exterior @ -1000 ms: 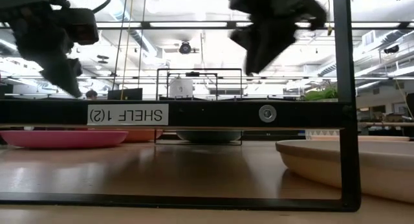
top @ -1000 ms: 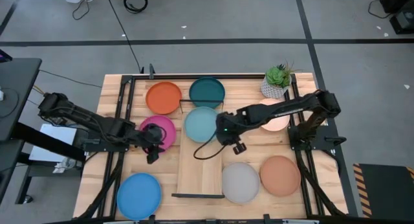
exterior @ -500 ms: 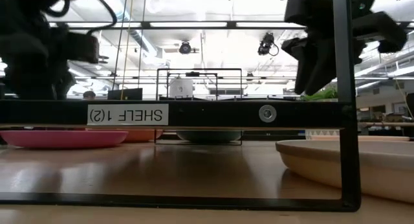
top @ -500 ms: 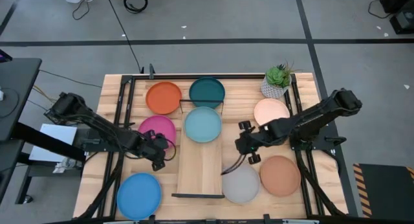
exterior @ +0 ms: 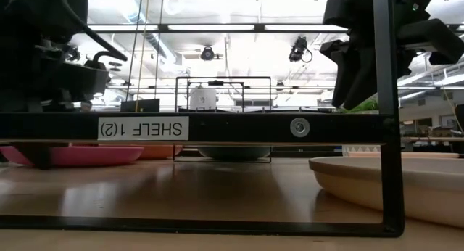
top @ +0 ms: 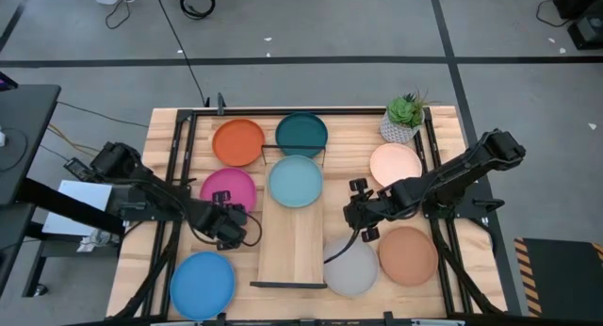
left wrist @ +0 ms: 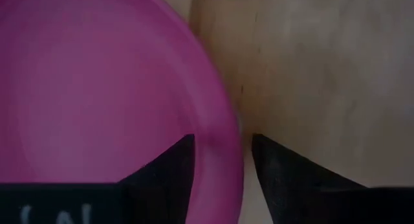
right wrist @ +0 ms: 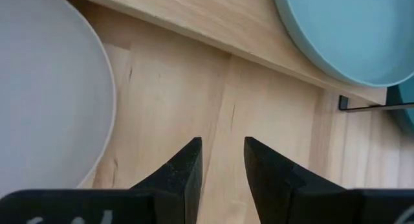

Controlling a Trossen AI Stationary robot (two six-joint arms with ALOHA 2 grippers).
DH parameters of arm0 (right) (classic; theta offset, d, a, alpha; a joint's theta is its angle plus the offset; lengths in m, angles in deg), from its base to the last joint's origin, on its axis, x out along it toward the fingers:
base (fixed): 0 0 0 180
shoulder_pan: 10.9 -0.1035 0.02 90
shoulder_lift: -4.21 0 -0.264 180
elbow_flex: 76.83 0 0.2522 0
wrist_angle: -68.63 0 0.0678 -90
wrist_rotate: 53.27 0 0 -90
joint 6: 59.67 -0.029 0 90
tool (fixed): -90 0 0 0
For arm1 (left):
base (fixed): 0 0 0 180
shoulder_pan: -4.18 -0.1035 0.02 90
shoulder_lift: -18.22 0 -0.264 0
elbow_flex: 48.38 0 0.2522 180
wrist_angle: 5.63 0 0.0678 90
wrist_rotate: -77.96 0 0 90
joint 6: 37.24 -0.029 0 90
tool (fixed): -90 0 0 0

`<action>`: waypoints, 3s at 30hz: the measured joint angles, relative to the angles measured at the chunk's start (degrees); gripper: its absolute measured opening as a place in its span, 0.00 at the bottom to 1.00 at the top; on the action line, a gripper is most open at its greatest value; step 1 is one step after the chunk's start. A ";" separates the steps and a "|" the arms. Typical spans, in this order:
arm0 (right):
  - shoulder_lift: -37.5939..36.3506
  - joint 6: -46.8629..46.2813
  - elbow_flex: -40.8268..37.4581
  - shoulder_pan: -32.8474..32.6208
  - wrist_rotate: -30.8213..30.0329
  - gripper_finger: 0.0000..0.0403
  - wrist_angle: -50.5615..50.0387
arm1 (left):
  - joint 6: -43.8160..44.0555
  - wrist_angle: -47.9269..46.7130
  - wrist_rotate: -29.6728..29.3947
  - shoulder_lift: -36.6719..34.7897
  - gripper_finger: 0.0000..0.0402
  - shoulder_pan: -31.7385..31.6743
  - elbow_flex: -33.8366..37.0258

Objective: Place and stack plates onto a shelf
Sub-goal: Put the pink plate on the shelf, then stack the orange plate on top of the pink plate on the shelf

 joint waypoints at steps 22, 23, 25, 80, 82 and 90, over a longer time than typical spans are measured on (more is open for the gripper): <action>-3.13 -3.55 0.02 0.00 0.57 0.30 -5.34 | -3.18 -27.56 0.77 -0.07 0.04 6.00 -26.62; -3.38 -3.65 0.02 0.00 0.50 0.30 -5.47 | -3.45 -28.21 -0.35 -0.09 0.04 6.64 -28.28; -3.84 -3.67 0.02 0.00 0.45 0.30 -5.75 | -3.66 -28.72 -2.75 -0.12 0.04 7.79 -30.80; -9.40 -0.22 -1.08 0.22 -2.83 0.30 -7.32 | -41.59 -3.05 -7.96 -6.92 0.18 6.91 -15.46; -9.38 0.73 -2.01 0.28 -2.82 0.30 -5.23 | -41.63 -0.05 -11.11 -11.33 0.15 4.97 -10.76; -9.38 1.19 -3.41 1.23 -1.24 0.30 -1.34 | -35.96 5.83 -15.26 -24.45 0.11 -11.00 3.33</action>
